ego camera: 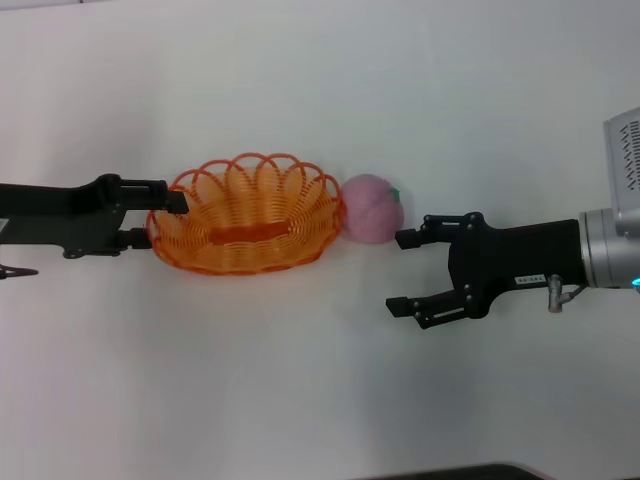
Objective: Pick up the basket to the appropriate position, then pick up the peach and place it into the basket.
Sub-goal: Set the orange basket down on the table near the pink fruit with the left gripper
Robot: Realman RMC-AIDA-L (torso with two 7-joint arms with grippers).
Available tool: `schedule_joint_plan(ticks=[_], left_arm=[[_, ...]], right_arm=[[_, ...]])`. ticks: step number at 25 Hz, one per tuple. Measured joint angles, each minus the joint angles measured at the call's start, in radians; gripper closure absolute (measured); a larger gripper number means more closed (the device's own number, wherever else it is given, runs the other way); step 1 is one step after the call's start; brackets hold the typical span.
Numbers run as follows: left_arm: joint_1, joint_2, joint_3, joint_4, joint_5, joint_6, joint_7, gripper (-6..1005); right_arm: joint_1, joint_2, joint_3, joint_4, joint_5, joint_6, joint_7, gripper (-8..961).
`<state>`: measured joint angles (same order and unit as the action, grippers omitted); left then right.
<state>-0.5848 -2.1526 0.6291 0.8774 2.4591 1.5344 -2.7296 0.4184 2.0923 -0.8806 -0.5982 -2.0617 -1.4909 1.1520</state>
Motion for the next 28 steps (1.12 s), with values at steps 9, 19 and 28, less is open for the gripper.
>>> schedule_joint_plan(ticks=[9,19,28], left_arm=[[0.021,0.045,-0.018,0.0,-0.001,-0.012,0.051,245],[0.089,0.071,-0.218,-0.12,-0.169,0.191,0.864,197],[0.221,-0.009,-0.226,-0.132,-0.222,0.189,1.506,201]], right_arm=[[0.0,0.0,0.0,0.0,0.0,0.0,0.002,25],[0.005,0.001,0.007,0.002,0.006,-0.006,0.008,25],[0.013,0.001,0.005,0.002,0.006,-0.004,0.012,26]])
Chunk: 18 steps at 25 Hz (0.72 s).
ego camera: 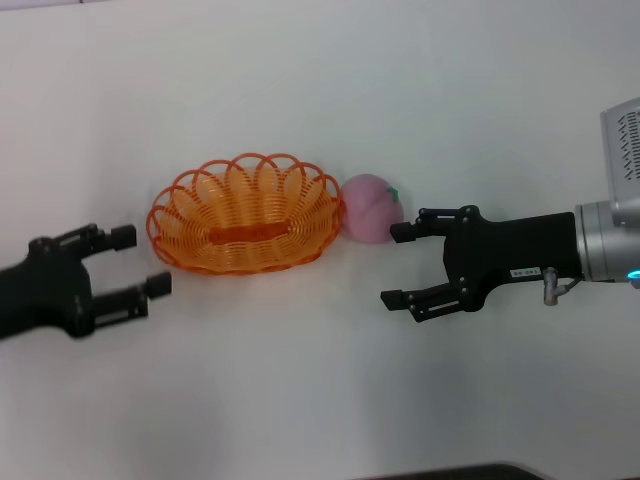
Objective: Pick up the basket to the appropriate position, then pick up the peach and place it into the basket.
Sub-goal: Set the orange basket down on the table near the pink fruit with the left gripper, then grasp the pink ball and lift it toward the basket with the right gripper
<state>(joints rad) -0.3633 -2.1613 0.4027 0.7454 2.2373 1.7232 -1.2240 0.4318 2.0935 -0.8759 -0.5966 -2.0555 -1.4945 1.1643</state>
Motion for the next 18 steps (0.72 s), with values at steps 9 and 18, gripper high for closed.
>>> schedule_joint_plan(ticks=[9,18], left_arm=[[0.112,-0.012,-0.004,-0.066,-0.016,0.042,0.31,201],[0.114,-0.013,-0.004,-0.075,-0.013,0.073,0.312,201]], right_arm=[[-0.01,-0.001,0.0,0.0,0.0,-0.004,-0.019,26],[-0.06,-0.008,0.074,-0.079,0.0,-0.083,-0.023,27]])
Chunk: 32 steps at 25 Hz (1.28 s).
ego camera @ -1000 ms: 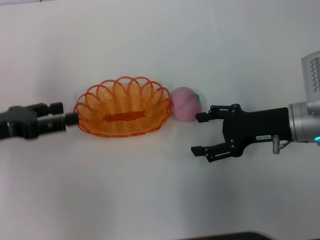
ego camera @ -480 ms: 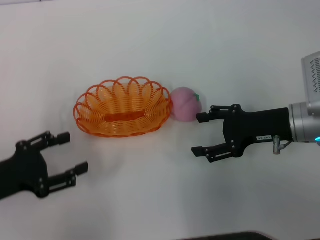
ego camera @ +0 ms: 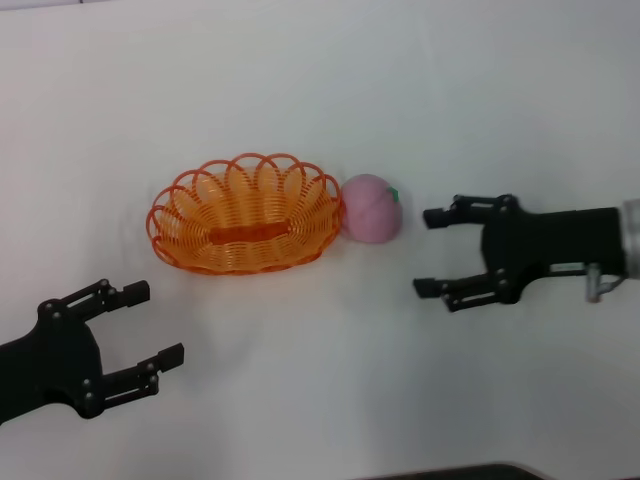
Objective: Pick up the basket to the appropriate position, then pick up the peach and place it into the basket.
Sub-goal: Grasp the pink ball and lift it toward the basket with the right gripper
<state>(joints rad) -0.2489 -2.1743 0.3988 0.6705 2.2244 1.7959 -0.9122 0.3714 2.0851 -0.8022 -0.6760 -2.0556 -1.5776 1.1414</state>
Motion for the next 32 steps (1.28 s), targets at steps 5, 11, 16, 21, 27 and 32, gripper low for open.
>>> schedule_joint_plan(ticks=[5,11,16,21,27,32], left_arm=[[-0.004,-0.001,0.001,-0.003,0.001,-0.001,0.003,202],[-0.005,0.0,-0.001,-0.023,-0.003,-0.01,0.006,202],[-0.01,0.001,0.001,-0.038,-0.003,-0.024,0.004,202],[-0.011,0.002,-0.001,-0.043,-0.003,-0.025,0.002,202],[-0.008,0.002,-0.001,-0.043,-0.004,-0.024,0.002,202],[-0.008,0.002,-0.002,-0.043,-0.005,-0.024,0.001,202]], right_arm=[[-0.026,0.0,0.079,-0.045,-0.001,-0.051,0.006,28],[-0.001,-0.001,0.103,-0.09,-0.007,-0.032,0.205,28],[0.072,-0.016,0.103,-0.209,-0.104,-0.045,0.561,28],[0.176,-0.02,0.095,-0.302,-0.26,-0.122,0.779,29],[0.309,-0.001,-0.003,-0.401,-0.533,-0.194,0.771,31],[0.381,0.017,-0.173,-0.425,-0.695,-0.165,0.732,34]])
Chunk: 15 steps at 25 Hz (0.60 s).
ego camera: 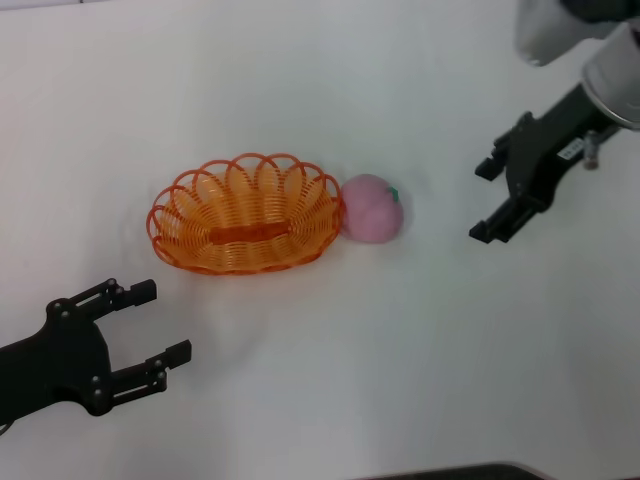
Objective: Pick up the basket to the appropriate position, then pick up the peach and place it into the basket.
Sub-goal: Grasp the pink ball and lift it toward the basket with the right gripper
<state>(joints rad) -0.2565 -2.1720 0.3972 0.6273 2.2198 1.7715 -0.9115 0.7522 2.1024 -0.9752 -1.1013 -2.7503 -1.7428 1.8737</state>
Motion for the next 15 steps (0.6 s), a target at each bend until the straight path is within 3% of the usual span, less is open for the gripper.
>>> schedule_joint_plan(ticks=[6,15], left_arm=[[0.001,0.0,0.0,0.0,0.0,0.0,0.0,201],[-0.003,0.0,0.0,-0.007,0.0,0.001,0.005,201]], right_arm=[[0.045,0.007,-0.046,-0.004,0.009,0.036,-0.022,37],[0.038,0.008,-0.15,0.007,0.148,0.133,-0.031,37]])
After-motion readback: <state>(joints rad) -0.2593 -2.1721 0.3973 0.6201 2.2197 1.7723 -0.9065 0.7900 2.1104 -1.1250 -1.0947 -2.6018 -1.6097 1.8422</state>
